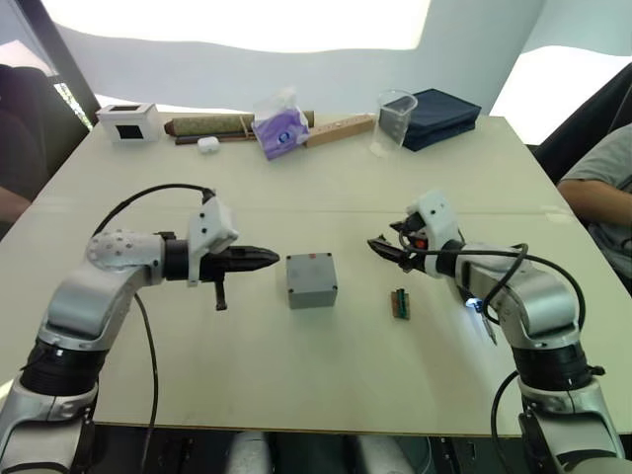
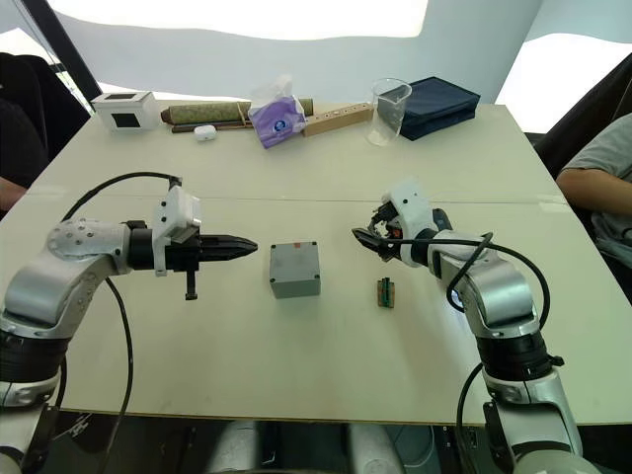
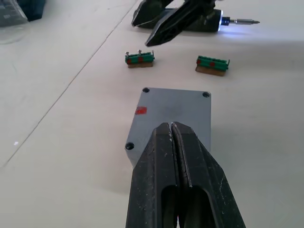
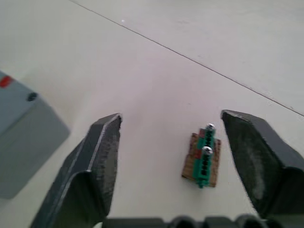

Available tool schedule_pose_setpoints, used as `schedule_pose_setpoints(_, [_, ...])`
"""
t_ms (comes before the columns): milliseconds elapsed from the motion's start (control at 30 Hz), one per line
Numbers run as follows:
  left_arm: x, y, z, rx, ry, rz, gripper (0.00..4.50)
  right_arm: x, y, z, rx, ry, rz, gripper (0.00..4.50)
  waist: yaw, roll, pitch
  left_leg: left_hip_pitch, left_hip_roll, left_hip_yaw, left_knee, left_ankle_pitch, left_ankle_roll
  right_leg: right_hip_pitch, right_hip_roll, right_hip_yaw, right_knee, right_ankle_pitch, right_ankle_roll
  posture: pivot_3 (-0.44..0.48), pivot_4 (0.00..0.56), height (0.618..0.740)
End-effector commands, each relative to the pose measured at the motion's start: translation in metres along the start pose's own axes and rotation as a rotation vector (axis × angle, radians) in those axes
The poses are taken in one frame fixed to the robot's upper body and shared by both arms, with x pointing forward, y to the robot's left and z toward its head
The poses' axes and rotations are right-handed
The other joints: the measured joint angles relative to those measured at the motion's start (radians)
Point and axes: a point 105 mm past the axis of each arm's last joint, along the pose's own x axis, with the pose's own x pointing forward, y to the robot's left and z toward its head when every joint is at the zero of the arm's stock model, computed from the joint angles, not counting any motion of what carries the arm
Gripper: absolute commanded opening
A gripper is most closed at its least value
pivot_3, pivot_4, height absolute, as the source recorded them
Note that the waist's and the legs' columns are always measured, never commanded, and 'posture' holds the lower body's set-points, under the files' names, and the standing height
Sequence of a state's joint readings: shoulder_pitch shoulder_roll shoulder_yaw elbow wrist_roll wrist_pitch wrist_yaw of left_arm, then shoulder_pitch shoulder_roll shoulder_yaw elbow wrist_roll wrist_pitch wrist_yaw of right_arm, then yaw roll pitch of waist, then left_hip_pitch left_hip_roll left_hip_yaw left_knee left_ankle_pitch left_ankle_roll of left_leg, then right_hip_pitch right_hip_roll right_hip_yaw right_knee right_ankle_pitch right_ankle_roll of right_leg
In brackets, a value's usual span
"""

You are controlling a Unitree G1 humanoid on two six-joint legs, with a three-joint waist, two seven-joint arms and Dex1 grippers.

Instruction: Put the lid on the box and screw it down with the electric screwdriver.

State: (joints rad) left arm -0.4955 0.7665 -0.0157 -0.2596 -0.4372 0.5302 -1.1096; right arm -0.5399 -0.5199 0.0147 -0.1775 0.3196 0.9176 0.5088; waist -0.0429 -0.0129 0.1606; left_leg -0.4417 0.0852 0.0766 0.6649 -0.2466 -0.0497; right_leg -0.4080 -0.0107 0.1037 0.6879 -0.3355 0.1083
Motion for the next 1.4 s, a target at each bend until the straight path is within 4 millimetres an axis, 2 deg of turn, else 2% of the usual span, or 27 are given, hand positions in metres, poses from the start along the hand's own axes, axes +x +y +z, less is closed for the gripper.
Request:
schedule_pose_setpoints(33, [-0.001, 0.002, 0.016, 0.047, -0.037, 0.008, 0.0, 0.005, -0.004, 0.009, 0.038, -0.014, -0.002, 4.44, 0.0, 0.0, 0.0, 0.0, 0.0, 0.0, 0.0, 0.0, 0.0, 0.0, 0.0, 0.0, 0.0, 0.0, 0.0, 0.0, 0.15, 0.74])
schedule_pose_setpoints(333, [0.005, 0.006, 0.021, 0.059, -0.055, 0.011, 0.0, 0.02, -0.02, -0.002, 0.133, 0.045, -0.056, 4.44, 0.0, 0.0, 0.0, 0.0, 0.0, 0.0, 0.0, 0.0, 0.0, 0.0, 0.0, 0.0, 0.0, 0.0, 0.0, 0.0, 0.15, 0.74])
schedule_pose_setpoints(767, [0.008, 0.004, 0.025, 0.042, -0.077, 0.005, 0.0, 0.021, -0.022, -0.004, 0.159, 0.046, -0.056, 4.44, -0.001, 0.0, 0.0, 0.0, 0.0, 0.0, 0.0, 0.0, -0.001, 0.0, 0.0, 0.0, 0.0, 0.0, 0.0, 0.0, 0.15, 0.74])
schedule_pose_setpoints(900, [0.009, 0.004, 0.024, 0.041, -0.074, 0.003, 0.0, 0.021, -0.022, -0.006, 0.161, 0.052, -0.065, 3.33, -0.001, 0.0, 0.0, 0.0, 0.0, 0.0, 0.0, 0.0, -0.001, 0.0, 0.0, 0.0, 0.0, 0.0, 0.0, 0.0, 0.15, 0.74])
schedule_pose_setpoints(1033, [0.009, 0.003, 0.023, 0.042, -0.074, 0.0, 0.0, 0.02, -0.023, -0.007, 0.162, 0.053, -0.066, 1.74, -0.001, 0.0, 0.0, 0.0, 0.0, 0.0, 0.0, 0.0, -0.001, 0.0, 0.0, 0.0, 0.0, 0.0, 0.0, 0.0, 0.15, 0.74])
schedule_pose_setpoints(1067, [0.009, 0.003, 0.023, 0.042, -0.074, -0.001, 0.0, 0.019, -0.023, -0.008, 0.163, 0.054, -0.067, 1.16, -0.001, 0.0, 0.0, 0.0, 0.0, 0.0, 0.0, 0.0, -0.001, 0.0, 0.0, 0.0, 0.0, 0.0, 0.0, 0.0, 0.15, 0.74])
schedule_pose_setpoints(1100, [0.01, 0.003, 0.023, 0.042, -0.073, -0.002, 0.0, 0.018, -0.023, -0.009, 0.161, 0.058, -0.069, 0.88, -0.001, 0.0, 0.0, 0.0, 0.0, 0.0, 0.0, 0.0, -0.001, 0.0, 0.0, 0.0, 0.0, 0.0, 0.0, 0.0, 0.15, 0.74])
schedule_pose_setpoints(1167, [0.01, 0.003, 0.023, 0.043, -0.073, -0.003, 0.0, 0.018, -0.024, -0.011, 0.16, 0.065, -0.072, 0.05, -0.001, 0.0, 0.0, 0.0, 0.0, 0.0, 0.0, 0.0, -0.001, 0.0, 0.0, 0.0, 0.0, 0.0, 0.0, 0.0, 0.15, 0.74])
schedule_pose_setpoints(1300, [0.011, 0.002, 0.023, 0.043, -0.074, -0.005, 0.0, 0.016, -0.024, -0.011, 0.159, 0.063, -0.077, 0.02, -0.001, 0.0, 0.0, 0.0, 0.0, 0.0, 0.0, 0.0, -0.001, 0.0, 0.0, 0.0, 0.0, 0.0, 0.0, 0.0, 0.15, 0.74])
schedule_pose_setpoints(1400, [0.01, 0.002, 0.022, 0.042, -0.07, -0.005, 0.0, 0.014, -0.024, -0.002, 0.159, 0.034, -0.07, 0.02, -0.001, 0.0, 0.0, 0.0, 0.0, 0.0, 0.0, 0.0, -0.001, 0.0, 0.0, 0.0, 0.0, 0.0, 0.0, 0.0, 0.15, 0.74])
